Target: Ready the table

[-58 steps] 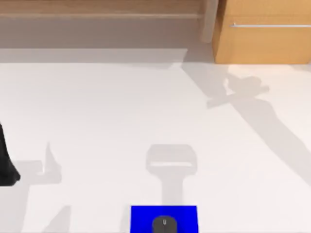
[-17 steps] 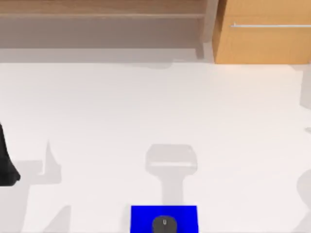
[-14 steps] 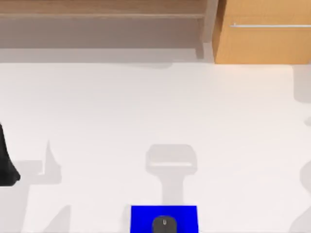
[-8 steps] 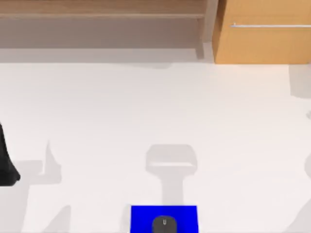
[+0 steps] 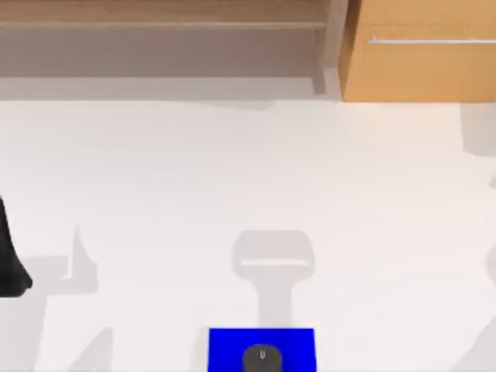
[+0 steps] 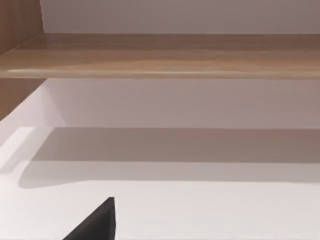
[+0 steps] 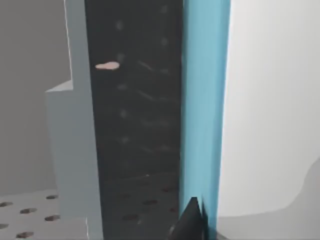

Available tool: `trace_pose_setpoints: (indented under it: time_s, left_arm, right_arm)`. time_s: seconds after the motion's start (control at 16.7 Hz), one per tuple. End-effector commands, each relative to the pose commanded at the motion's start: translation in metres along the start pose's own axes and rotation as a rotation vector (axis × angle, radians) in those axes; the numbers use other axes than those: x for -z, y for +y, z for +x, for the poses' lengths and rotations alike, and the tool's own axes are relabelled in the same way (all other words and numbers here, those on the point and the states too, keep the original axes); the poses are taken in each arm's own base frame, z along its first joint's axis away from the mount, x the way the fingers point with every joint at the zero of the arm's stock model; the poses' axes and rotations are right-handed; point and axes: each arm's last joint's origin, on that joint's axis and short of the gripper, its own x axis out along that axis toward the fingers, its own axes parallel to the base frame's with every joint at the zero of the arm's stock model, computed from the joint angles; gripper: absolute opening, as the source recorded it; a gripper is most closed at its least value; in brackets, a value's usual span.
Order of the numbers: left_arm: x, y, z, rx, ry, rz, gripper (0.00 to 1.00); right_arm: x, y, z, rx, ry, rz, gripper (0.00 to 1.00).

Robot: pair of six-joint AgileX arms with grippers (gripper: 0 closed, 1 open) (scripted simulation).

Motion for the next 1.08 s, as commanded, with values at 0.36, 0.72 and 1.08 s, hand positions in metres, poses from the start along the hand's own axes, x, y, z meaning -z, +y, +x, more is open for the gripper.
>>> trace_pose_setpoints:
  time_s: [0.36,0.72,1.08]
  left_arm:
    - [0.0,0.0,0.0,0.0,0.0,0.0,1.0]
    - [0.0,0.0,0.0,0.0,0.0,0.0,1.0]
    - [0.0,0.0,0.0,0.0,0.0,0.0,1.0]
  right_arm:
    - [0.001,0.005,0.026,-0.006,0.004,-0.005,0.0]
    - [0.002,0.004,0.03,-0.002,0.007,-0.003,0.08]
    - [0.002,0.004,0.03,-0.002,0.007,-0.003,0.53]
